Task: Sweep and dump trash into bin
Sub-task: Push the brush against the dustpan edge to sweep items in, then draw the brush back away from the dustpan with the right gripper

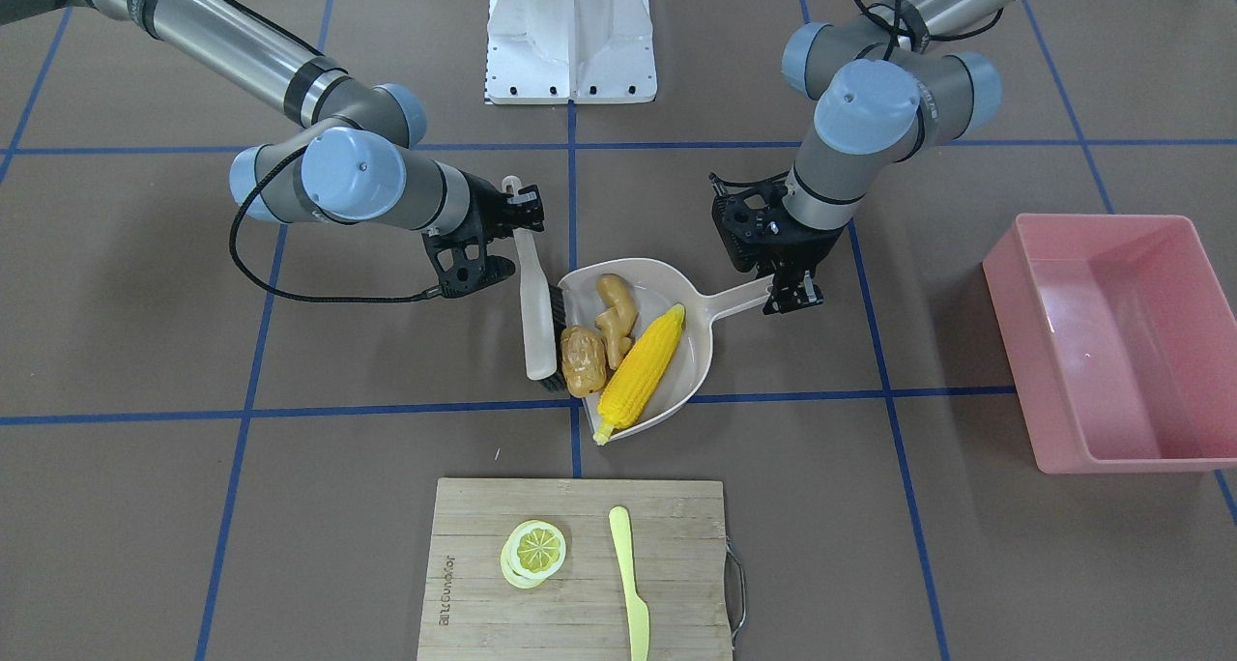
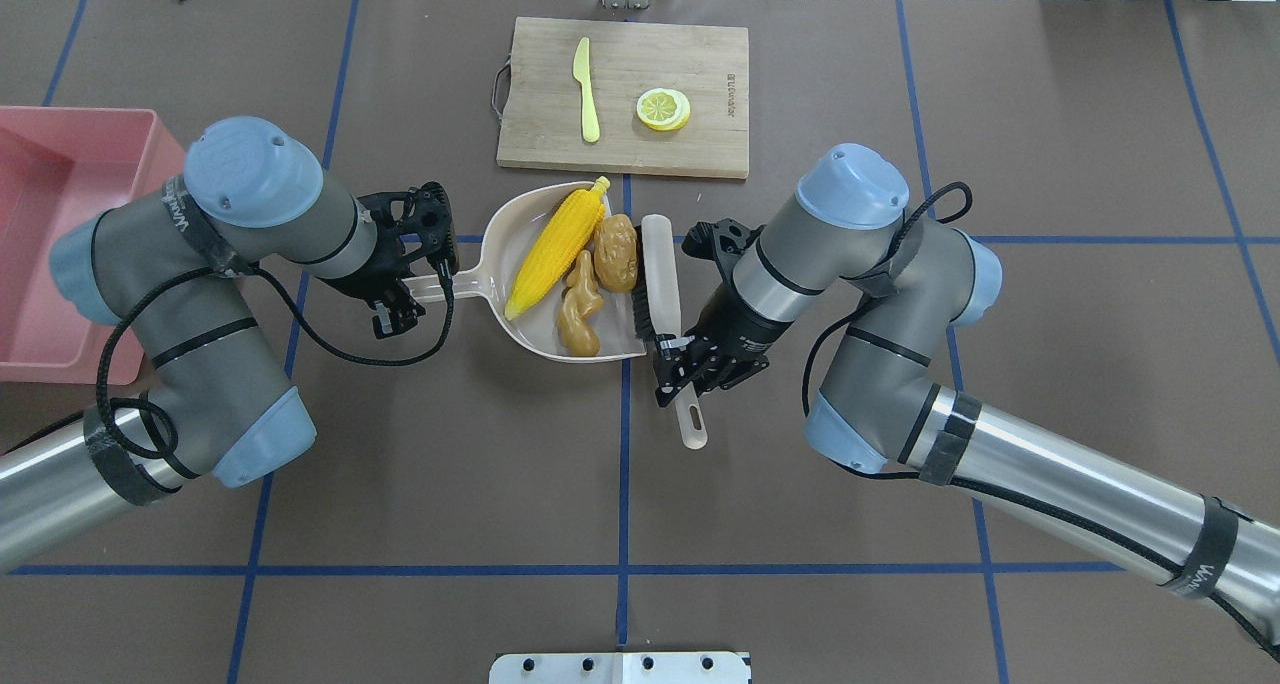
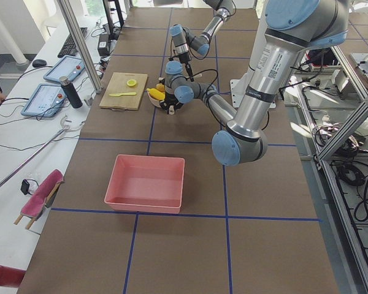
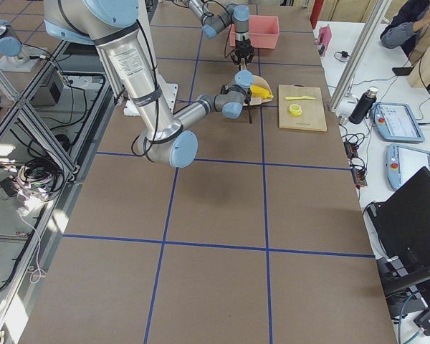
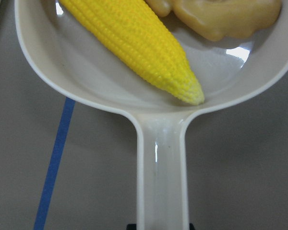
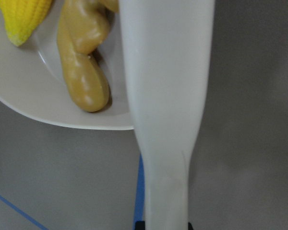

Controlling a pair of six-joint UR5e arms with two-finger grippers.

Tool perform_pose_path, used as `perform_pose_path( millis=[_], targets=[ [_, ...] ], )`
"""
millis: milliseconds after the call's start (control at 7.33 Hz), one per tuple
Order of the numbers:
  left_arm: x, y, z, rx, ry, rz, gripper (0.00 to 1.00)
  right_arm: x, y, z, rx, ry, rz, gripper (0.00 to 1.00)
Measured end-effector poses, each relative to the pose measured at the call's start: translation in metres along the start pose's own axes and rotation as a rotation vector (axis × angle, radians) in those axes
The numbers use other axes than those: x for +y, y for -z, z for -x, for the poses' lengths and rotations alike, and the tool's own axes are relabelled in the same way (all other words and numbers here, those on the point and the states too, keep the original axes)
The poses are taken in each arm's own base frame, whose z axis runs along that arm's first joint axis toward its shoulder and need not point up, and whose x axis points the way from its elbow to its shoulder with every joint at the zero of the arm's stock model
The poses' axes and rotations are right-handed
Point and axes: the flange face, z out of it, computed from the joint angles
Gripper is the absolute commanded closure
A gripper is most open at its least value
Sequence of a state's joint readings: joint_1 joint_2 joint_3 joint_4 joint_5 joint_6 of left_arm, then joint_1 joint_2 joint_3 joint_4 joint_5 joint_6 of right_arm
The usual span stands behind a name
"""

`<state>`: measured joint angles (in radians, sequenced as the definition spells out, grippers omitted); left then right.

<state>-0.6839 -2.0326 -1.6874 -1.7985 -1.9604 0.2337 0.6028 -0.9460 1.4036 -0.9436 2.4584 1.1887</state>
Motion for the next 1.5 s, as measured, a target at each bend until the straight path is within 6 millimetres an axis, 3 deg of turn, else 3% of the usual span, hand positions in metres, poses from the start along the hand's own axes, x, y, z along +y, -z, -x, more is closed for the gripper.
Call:
perform_pose_path(
  millis=[273, 682, 1091, 1500],
  targets=[
    [0.0, 0.003, 0.003, -0.007, 0.008, -0.014, 1.0, 0.004, -0.005, 0.017, 0.006, 0.0, -0.008, 1.0],
    [-0.002, 0.006, 0.003, -0.015, 0.033, -0.038, 1.0, 0.029, -0.032, 0.033, 0.045, -0.007, -0.006, 1.0],
    [-0.002, 0.007, 0.004, -0.018, 0.04, -0.042, 1.0, 0.049, -0.029, 0.048, 0.072, -0.029, 0.021, 1.0],
    [0.0, 0.008, 0.006, -0.024, 0.055, -0.059, 1.0, 0.053, -0.028, 0.046, 0.079, -0.037, 0.032, 1.0]
  ],
)
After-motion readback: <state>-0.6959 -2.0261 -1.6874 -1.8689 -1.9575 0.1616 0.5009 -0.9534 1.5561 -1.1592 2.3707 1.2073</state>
